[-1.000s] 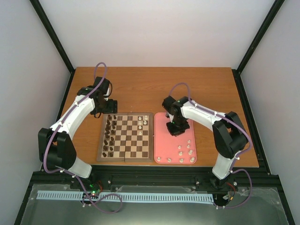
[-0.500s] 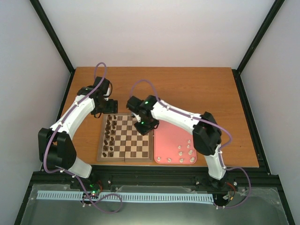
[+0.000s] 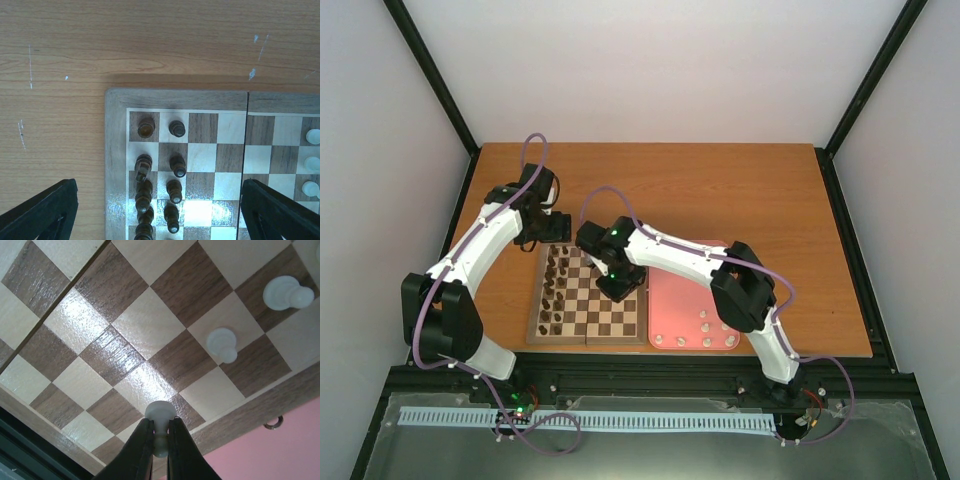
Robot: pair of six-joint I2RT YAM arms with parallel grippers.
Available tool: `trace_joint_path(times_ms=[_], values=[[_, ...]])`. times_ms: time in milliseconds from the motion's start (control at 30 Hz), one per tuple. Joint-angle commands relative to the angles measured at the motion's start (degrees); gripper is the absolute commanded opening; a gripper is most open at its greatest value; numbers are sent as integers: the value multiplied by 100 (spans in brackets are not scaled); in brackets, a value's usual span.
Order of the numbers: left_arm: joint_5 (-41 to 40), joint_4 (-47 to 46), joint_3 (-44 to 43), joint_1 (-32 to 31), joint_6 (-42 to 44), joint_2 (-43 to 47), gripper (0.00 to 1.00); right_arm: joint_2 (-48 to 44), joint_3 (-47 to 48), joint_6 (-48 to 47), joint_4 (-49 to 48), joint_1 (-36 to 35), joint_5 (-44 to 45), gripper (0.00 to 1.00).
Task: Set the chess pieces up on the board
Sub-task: Place the chess piece on the chessboard.
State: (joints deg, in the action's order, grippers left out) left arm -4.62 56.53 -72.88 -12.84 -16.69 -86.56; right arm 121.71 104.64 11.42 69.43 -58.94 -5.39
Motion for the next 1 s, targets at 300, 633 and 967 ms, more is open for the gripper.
trace_joint_path(times_ms=[300,633,967], values=[[-101,-88,-67,37,34,66,100,326,34,-354,-362,-65,366,3],[-127,-77,-95,46,34,66,100,520,264,-399,-328,-36,418,3],[-90,-87,-95,39,41,42,100,615,342,-430,-215,14,371,3]])
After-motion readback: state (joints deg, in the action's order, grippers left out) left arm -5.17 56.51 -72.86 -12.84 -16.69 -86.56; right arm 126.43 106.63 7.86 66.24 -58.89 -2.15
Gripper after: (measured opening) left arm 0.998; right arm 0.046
